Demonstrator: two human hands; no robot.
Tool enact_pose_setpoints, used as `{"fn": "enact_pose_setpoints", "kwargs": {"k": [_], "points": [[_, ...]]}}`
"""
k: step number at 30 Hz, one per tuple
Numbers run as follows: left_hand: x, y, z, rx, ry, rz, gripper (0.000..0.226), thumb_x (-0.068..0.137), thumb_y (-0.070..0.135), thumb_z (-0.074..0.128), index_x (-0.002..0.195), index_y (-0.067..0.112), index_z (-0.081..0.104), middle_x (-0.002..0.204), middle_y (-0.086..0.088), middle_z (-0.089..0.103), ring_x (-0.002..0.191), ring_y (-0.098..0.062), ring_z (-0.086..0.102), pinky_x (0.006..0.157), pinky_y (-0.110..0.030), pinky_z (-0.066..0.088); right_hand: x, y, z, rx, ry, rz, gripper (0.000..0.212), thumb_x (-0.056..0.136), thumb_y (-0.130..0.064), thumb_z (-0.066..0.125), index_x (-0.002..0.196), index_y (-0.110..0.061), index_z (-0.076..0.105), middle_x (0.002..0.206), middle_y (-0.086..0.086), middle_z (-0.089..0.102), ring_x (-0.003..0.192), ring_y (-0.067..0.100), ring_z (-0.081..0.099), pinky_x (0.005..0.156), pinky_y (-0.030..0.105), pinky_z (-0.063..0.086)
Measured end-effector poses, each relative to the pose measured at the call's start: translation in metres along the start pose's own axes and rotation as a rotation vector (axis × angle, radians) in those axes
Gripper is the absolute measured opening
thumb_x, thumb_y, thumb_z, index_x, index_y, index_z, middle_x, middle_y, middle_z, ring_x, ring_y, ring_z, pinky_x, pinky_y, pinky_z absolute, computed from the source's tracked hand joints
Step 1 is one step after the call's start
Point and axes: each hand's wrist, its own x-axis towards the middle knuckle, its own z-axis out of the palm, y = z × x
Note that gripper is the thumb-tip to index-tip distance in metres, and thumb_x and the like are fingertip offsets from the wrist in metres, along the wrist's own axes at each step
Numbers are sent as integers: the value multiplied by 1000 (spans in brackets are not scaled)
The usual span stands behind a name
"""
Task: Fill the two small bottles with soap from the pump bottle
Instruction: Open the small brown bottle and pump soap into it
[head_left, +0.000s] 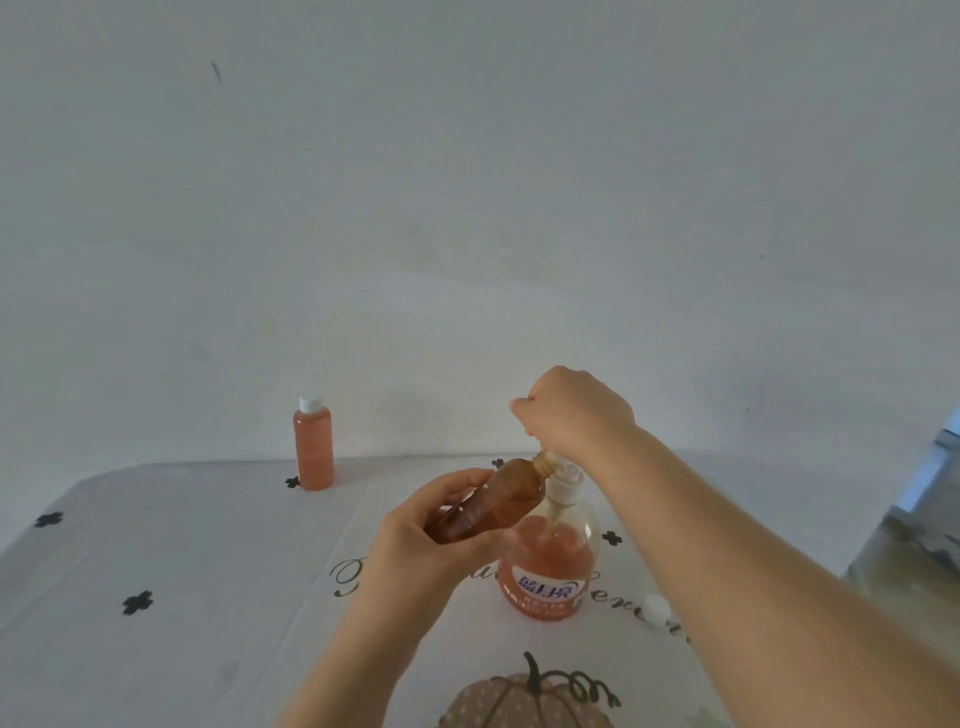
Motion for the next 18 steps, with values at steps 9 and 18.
{"fn": "enact_pose_setpoints", "kwargs": {"k": [9, 18], "points": [[1, 0, -1, -1, 7, 15, 46, 66, -1, 83, 101, 27, 74, 88, 7, 76, 77, -12, 72, 62, -14, 51, 0, -1, 2, 34, -6, 28, 21, 90, -21, 49, 87, -10, 66, 91, 6, 73, 69, 25, 58, 57, 25, 37], [4, -3, -2, -3, -21, -3, 45, 66, -3, 83, 101, 24, 73, 89, 5, 77, 77, -11, 72, 63, -14, 51, 4, -1, 8, 35, -36, 49, 26, 91, -25, 49, 93, -12, 71, 89, 4, 73, 76, 25, 64, 59, 26, 41]]}}
